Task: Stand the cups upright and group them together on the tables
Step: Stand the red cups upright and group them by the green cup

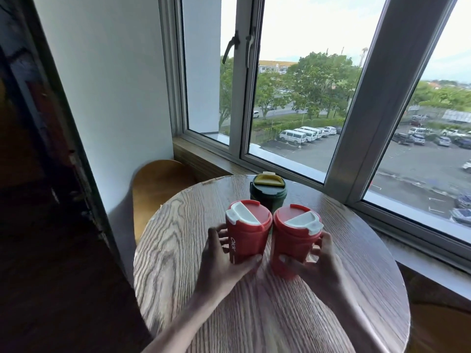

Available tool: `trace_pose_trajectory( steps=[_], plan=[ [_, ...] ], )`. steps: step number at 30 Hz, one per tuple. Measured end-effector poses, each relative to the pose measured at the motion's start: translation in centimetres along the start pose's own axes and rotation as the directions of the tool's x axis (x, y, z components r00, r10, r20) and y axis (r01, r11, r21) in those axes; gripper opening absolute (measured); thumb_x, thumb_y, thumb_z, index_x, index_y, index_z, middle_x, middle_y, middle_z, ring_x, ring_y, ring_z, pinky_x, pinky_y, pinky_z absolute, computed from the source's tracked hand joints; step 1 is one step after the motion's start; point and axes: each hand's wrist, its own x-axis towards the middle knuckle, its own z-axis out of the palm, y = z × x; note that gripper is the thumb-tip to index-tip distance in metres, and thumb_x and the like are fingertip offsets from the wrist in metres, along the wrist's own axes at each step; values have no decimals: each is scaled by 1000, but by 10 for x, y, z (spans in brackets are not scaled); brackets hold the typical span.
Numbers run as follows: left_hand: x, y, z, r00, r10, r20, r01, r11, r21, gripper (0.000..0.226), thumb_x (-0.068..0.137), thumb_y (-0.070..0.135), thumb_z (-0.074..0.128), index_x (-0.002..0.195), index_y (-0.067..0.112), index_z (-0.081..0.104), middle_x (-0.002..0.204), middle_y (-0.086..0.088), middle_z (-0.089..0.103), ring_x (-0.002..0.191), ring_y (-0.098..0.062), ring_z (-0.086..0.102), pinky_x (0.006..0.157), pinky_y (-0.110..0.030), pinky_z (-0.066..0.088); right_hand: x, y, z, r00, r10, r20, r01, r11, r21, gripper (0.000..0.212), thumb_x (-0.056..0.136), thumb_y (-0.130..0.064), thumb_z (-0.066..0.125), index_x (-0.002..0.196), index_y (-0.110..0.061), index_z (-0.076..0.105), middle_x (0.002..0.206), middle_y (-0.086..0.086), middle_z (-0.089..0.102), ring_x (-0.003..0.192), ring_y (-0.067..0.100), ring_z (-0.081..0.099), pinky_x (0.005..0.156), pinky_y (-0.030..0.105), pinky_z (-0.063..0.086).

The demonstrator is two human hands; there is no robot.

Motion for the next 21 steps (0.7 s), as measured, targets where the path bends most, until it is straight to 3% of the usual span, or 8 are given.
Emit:
trace_pose_trajectory(
  steps=[3, 7, 10, 15, 18, 21],
  plan=[
    [0, -1, 0, 1000, 1, -1, -1, 1000, 1, 80, 54, 37, 89, 115, 28, 39, 108, 16, 55, 94, 10, 55, 71, -5, 44, 0, -1, -1, 1000, -2, 14, 2, 1000, 2, 89, 35, -45, 85, 110, -27, 40, 106, -16, 53, 92, 7, 55, 71, 39, 53],
    [-1, -3, 0, 1000, 6, 2, -6, 1000, 10, 81, 55, 40, 88, 117, 30, 37, 111, 17, 53, 98, 11, 54, 72, -6, 45, 0, 0, -3, 1000, 3, 25, -2, 1000, -20, 93, 33, -56, 80, 112, -31, 39, 106, -16, 54, 94, 8, 56, 73, 41, 54],
    [-1, -3, 0, 1000, 0, 12, 0, 1000, 19, 82, 55, 45, 87, 117, 33, 35, 111, 21, 51, 98, 12, 53, 73, -5, 45, 0, 1, -4, 999, 2, 36, -1, 1000, -19, 93, 33, -57, 79, 112, -30, 38, 106, -16, 54, 95, 7, 56, 73, 35, 51],
    [-1, -4, 0, 1000, 6, 12, -7, 999, 33, 83, 54, 47, 86, 118, 35, 33, 111, 21, 51, 99, 9, 53, 75, -5, 43, -2, -3, -6, 995, -4, 101, 4, 1000, 4, 94, 43, -36, 94, 116, -27, 36, 111, -9, 53, 100, 12, 55, 75, 30, 48],
    [-2, -4, -2, 999, 10, 36, -11, 999, 36, 87, 52, 57, 81, 120, 37, 31, 112, 23, 50, 103, 9, 52, 77, -4, 42, -1, -7, -24, 960, 22, 279, -10, 999, -44, 114, 31, -67, 84, 125, -31, 30, 118, -14, 47, 107, 3, 49, 78, 19, 42],
    [-5, -5, -6, 996, -24, 90, 22, 999, 29, 93, 50, 61, 78, 125, 36, 29, 117, 22, 49, 107, 9, 51, 81, -4, 40, 12, -15, -51, 950, 39, 310, -37, 999, -12, 111, 32, -79, 75, 127, -37, 36, 119, -7, 54, 112, 12, 55, 90, 30, 47]
  ],
)
